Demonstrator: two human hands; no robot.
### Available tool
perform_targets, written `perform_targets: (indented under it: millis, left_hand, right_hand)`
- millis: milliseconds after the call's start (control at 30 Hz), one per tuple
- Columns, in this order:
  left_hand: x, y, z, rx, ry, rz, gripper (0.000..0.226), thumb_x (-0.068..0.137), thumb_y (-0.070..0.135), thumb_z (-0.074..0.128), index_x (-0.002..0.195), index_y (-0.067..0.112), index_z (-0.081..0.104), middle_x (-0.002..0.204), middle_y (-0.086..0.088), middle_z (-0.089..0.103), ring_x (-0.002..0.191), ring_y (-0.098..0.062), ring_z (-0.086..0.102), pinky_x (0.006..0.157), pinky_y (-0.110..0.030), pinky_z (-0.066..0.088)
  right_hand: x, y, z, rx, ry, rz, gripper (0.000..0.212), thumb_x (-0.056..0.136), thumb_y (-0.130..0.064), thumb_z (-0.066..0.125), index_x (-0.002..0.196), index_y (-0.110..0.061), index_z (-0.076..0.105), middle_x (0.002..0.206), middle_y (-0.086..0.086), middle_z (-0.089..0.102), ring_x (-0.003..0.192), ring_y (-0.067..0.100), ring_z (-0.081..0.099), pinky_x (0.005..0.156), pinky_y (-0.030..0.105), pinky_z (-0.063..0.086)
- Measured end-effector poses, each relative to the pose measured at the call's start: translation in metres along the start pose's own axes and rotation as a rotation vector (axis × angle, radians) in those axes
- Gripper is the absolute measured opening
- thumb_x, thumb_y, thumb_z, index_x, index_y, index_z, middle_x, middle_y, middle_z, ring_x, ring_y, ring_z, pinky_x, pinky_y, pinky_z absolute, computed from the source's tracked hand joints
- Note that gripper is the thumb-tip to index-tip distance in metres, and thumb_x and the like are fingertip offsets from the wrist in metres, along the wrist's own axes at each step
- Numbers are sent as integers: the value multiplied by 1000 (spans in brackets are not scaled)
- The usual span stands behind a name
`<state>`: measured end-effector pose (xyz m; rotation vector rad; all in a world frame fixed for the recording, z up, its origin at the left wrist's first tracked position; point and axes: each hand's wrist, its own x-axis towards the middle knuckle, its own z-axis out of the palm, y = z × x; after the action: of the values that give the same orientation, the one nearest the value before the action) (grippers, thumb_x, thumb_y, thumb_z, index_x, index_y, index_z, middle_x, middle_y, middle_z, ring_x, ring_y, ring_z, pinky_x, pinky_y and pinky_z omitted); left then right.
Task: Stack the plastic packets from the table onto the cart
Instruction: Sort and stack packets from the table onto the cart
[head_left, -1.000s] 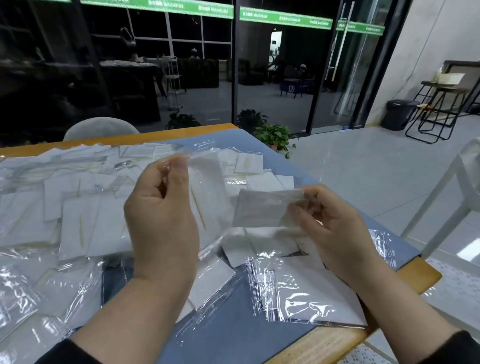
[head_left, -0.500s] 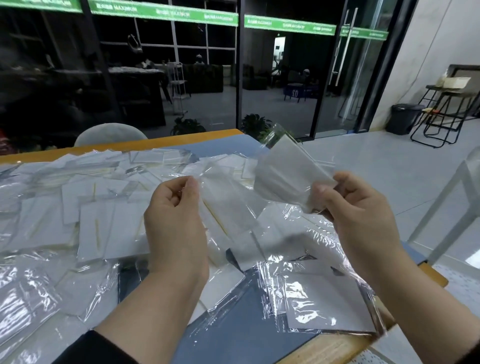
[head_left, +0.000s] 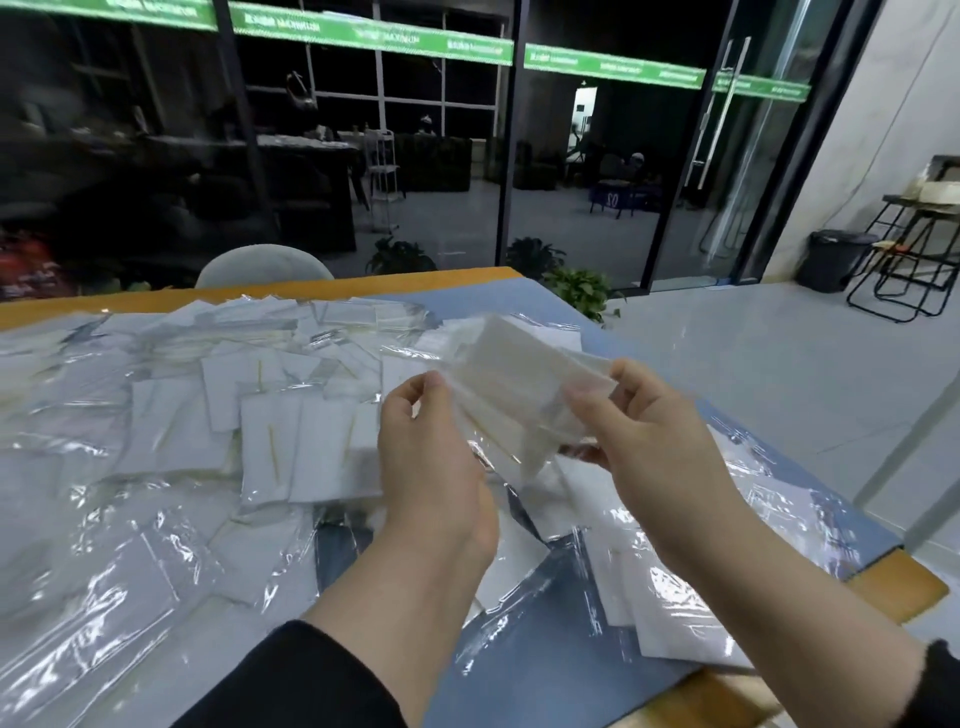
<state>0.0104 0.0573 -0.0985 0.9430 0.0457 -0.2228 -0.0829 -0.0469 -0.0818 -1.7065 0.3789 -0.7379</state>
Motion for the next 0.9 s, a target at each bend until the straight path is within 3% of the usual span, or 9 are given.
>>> perform_targets:
  millis: [133,167,300,400,500,600,700,800,900]
  left_hand:
    - [5,2,-2,-91,52,-64,11,103,29,54,99,29,63,103,0,64,86,-15,58,63,-22,52]
    - [6,3,-2,-111,60,-83,11,104,27,53,102,26,64,105,-1,65,86,-15,60,63,-22,53]
    - [3,9,2,-209,4,-120,19,106,20,48,116,12,63,116,-12,71,99,-24,70,97,-46,55]
    - [-6,11,7,-168,-55,-67,18,108,25,45,109,15,61,108,-10,70,92,-21,69,89,-38,57]
    - [-12,16,9,-36,-54,110,34,105,51,40,123,25,54,111,3,69,96,-10,69,91,-33,55]
    - [-16,23,6,192,-195,263,54,92,70,35,120,30,60,107,8,74,97,-5,70,88,-29,52]
    - [-21,11,9,572,-349,219,40,100,58,47,93,28,72,90,14,75,88,-6,69,78,-34,51]
    - [-26,1,9,756,-384,212,37,104,45,49,84,25,73,84,15,72,84,-15,67,78,-47,56]
    - [-25,2,6,810,-513,256,34,102,50,49,92,26,71,89,11,72,82,-13,67,77,-41,58]
  right_hand:
    - [0,-6,5,69,-6,48,12,100,-19,61,106,-18,71,96,20,70,83,31,73,73,40,63]
    - [0,-5,5,61,-18,50,10,99,-19,61,104,-21,70,93,19,69,82,30,72,73,39,63]
    - [-3,0,10,-16,-89,79,11,95,-19,68,100,-28,64,77,1,65,74,22,71,78,38,63]
    - [-4,-4,7,-57,-147,58,7,96,-11,65,102,-10,70,83,3,77,78,24,74,76,33,62]
    - [0,-12,-15,-256,-87,-89,6,97,-18,66,91,-19,69,81,-2,76,75,23,72,76,39,60]
    - [-4,-19,-44,-527,-127,-175,10,96,-31,65,86,-34,66,77,-16,69,68,3,60,67,19,49]
    - [-8,-6,-57,-709,-220,-62,22,89,-52,62,102,-34,61,87,-14,68,78,12,65,76,37,57]
    - [-13,14,-61,-692,-219,-36,24,93,-41,66,110,-41,51,93,-24,62,83,0,62,63,17,49]
    - [-17,20,-61,-590,-224,-39,15,97,-31,65,104,-39,54,91,-28,64,80,-5,63,61,13,47]
